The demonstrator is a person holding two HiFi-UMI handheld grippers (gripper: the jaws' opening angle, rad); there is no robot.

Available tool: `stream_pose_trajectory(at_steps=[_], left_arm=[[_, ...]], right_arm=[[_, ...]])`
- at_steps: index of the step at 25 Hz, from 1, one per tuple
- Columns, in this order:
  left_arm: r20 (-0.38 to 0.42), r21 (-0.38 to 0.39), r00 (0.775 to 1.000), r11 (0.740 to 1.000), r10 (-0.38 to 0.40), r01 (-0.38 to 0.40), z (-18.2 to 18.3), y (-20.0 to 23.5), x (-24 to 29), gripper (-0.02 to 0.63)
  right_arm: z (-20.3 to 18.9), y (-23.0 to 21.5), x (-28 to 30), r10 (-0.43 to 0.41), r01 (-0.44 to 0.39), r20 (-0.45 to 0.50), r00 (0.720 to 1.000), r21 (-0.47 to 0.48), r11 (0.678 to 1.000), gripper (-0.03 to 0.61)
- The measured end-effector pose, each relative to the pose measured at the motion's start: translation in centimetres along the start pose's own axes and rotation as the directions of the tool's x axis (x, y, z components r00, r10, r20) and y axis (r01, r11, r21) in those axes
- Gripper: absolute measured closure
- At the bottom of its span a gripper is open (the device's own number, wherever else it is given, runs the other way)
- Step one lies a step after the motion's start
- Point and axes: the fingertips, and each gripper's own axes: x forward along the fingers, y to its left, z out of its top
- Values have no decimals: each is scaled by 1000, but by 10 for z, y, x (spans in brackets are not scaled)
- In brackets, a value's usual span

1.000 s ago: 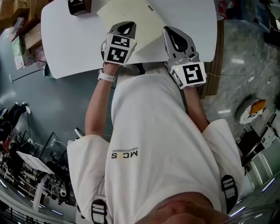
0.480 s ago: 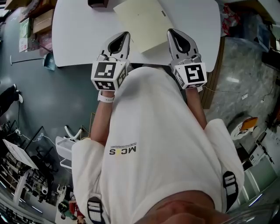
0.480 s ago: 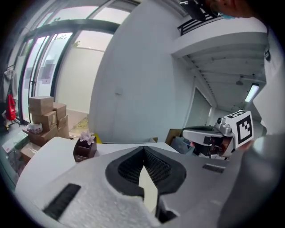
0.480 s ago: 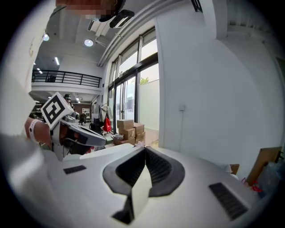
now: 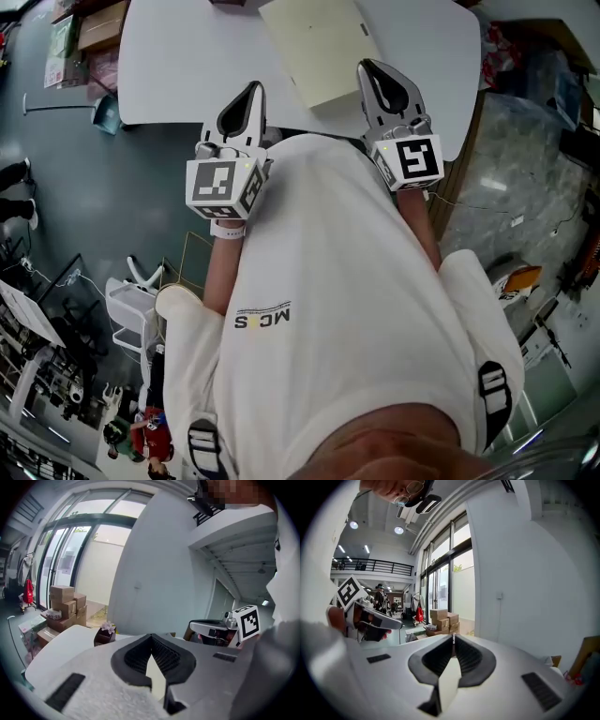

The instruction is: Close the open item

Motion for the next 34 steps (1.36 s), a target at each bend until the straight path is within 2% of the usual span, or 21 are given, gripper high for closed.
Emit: stream_pose_trajectory(at_steps=[17,22,34], left_arm=[[20,32,1000,999,-5,4,-1,-6,-7,589],[18,34,1000,999,-4,4,-2,-9,-5,589],[19,33,1000,999,-8,8,1,-12,1,589]], right_arm=[[6,7,-3,11,-11,18,1000,-14,1000,565],[1,2,-3,-2,2,0,1000,13,1000,565],[3,3,-2,35,-35,15,999,-10,999,565]])
